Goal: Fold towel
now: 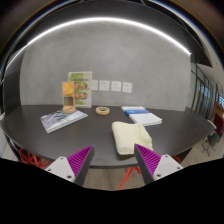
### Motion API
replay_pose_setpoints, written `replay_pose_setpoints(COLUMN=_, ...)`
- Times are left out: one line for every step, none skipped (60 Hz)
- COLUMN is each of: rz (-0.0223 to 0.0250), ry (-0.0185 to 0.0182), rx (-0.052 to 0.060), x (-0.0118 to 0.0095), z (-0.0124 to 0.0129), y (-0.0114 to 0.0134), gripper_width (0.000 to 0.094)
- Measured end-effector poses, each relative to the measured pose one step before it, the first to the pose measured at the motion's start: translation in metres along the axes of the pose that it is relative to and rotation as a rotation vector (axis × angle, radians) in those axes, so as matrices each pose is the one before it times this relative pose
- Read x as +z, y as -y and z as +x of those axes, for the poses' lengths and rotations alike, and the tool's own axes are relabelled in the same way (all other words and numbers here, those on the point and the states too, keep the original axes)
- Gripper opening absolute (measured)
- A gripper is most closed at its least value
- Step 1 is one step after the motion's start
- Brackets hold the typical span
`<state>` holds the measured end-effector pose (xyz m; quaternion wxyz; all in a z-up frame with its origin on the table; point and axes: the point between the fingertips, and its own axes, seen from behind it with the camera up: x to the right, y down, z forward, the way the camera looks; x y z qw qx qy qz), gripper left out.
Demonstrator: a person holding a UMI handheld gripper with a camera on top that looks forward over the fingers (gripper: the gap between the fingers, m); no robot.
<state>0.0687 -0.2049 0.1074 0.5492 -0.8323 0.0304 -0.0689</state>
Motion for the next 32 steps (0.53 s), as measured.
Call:
replay_pose_setpoints(rz=0.00384, ry=0.01054, rx=-0.004, x=-0.00973, z=-0.00945, y=-0.00109, gripper_width=0.0835)
replay_pose_setpoints(rz=0.00331, ry=0.0103, rx=-0.0041, x=-0.0082, z=-0.01038, y=-0.00147, gripper_width=0.0836)
replay_pose_setpoints(rz=0.0021, ry=0.01057, rx=-0.0043, x=-0.00794, z=-0.01071, y=-0.00164, gripper_width=0.084)
replay_pose_setpoints(rz=0.00201, ry=0.01126, rx=-0.0038, x=-0.0079, z=-0.01062, y=-0.00175, gripper_width=0.0842)
replay_pose_setpoints(rz=0.00185, ry=0.01156, rx=-0.0038, x=-0.00783, z=-0.01069, y=-0.00162, gripper_width=0.0842)
replay_pose_setpoints(rz=0.00109, ry=0.01262, rx=-0.0043, x=-0.00768, z=-0.01094, y=-0.00178, gripper_width=0.084)
replay_pose_setpoints(rz=-0.00014, ry=0.01355, rx=-0.0045, x=-0.00752, z=-0.01084, y=-0.00188, gripper_width=0.0838)
replay_pose_setpoints(rz=0.00019, ry=0.01283, rx=-0.0039, x=-0.00267, z=-0.0128, y=-0.00242, gripper_width=0.0839)
replay_pose_setpoints(rz=-0.00091, ry=0.01454, rx=-0.0029, x=-0.01056, z=-0.00966, y=-0.00235, gripper_width=0.084)
replay_pose_setpoints(rz=-0.00094, ry=0.01251, rx=-0.0023, x=-0.00729, z=-0.01039, y=-0.00208, gripper_width=0.0841)
replay_pose_setpoints(rz=-0.00182, ry=0.01226, rx=-0.0026, x=-0.00678, z=-0.01006, y=-0.00213, gripper_width=0.084)
replay_pose_setpoints(rz=-0.00282, ry=0.01151, rx=-0.0028, x=-0.00654, z=-0.00951, y=-0.0022, gripper_width=0.0838)
replay_pose_setpoints(rz=-0.00357, ry=0.00972, rx=-0.0026, x=-0.00621, z=-0.00887, y=-0.00216, gripper_width=0.0837)
replay_pose_setpoints(rz=-0.00261, ry=0.00922, rx=-0.0023, x=-0.00599, z=-0.00893, y=-0.0023, gripper_width=0.0839)
replay_pose_setpoints(rz=-0.0003, ry=0.00674, rx=-0.0027, x=-0.00081, z=-0.0096, y=-0.00319, gripper_width=0.084)
replay_pose_setpoints(rz=-0.00121, ry=0.00983, rx=-0.0055, x=-0.00767, z=-0.00772, y=-0.00131, gripper_width=0.0839)
replay_pose_setpoints(rz=0.00099, ry=0.00704, rx=-0.0058, x=-0.00537, z=-0.00716, y=-0.00102, gripper_width=0.0838)
replay_pose_setpoints(rz=0.0003, ry=0.00509, rx=-0.0075, x=-0.00507, z=-0.00622, y=-0.00055, gripper_width=0.0838)
replay_pose_setpoints(rz=-0.00055, ry=0.00347, rx=-0.0091, x=-0.00491, z=-0.00572, y=-0.00089, gripper_width=0.0836)
replay_pose_setpoints(rz=-0.00068, ry=0.0015, rx=-0.0114, x=-0.0044, z=-0.00472, y=-0.00086, gripper_width=0.0839)
replay_pose_setpoints(rz=-0.00046, ry=0.00018, rx=-0.0122, x=-0.0045, z=-0.00402, y=-0.00079, gripper_width=0.0839)
replay_pose_setpoints(rz=-0.00041, ry=-0.00009, rx=-0.0103, x=-0.00454, z=-0.00376, y=-0.00047, gripper_width=0.0839)
replay_pose_setpoints(rz=0.00135, ry=-0.00068, rx=-0.009, x=-0.00257, z=-0.00246, y=-0.00102, gripper_width=0.0838)
replay_pose_setpoints(rz=0.00381, ry=0.00295, rx=-0.0043, x=-0.00401, z=-0.00291, y=-0.00081, gripper_width=0.0837)
replay_pose_setpoints(rz=0.00299, ry=0.00296, rx=-0.0045, x=-0.0037, z=-0.00248, y=0.00037, gripper_width=0.0839)
replay_pose_setpoints(rz=0.00211, ry=0.00289, rx=-0.0025, x=-0.00328, z=-0.00176, y=0.0, gripper_width=0.0839)
replay_pose_setpoints(rz=0.00158, ry=0.0015, rx=-0.0004, x=-0.00267, z=-0.00115, y=-0.00013, gripper_width=0.084)
replay_pose_setpoints(rz=0.00331, ry=-0.00089, rx=0.0014, x=-0.00219, z=-0.00051, y=-0.00005, gripper_width=0.0841)
replay_pose_setpoints(rz=0.00358, ry=-0.00341, rx=0.002, x=-0.00191, z=0.00027, y=-0.00005, gripper_width=0.0839)
replay_pose_setpoints(rz=0.00385, ry=-0.00489, rx=0.0029, x=-0.00154, z=0.00105, y=-0.00005, gripper_width=0.0842)
replay_pose_setpoints(rz=0.0061, ry=-0.00653, rx=0.0043, x=-0.00085, z=0.0004, y=-0.00109, gripper_width=0.0842)
replay_pose_setpoints(rz=0.00292, ry=-0.00309, rx=0.0028, x=-0.00103, z=0.0012, y=0.00019, gripper_width=0.0847)
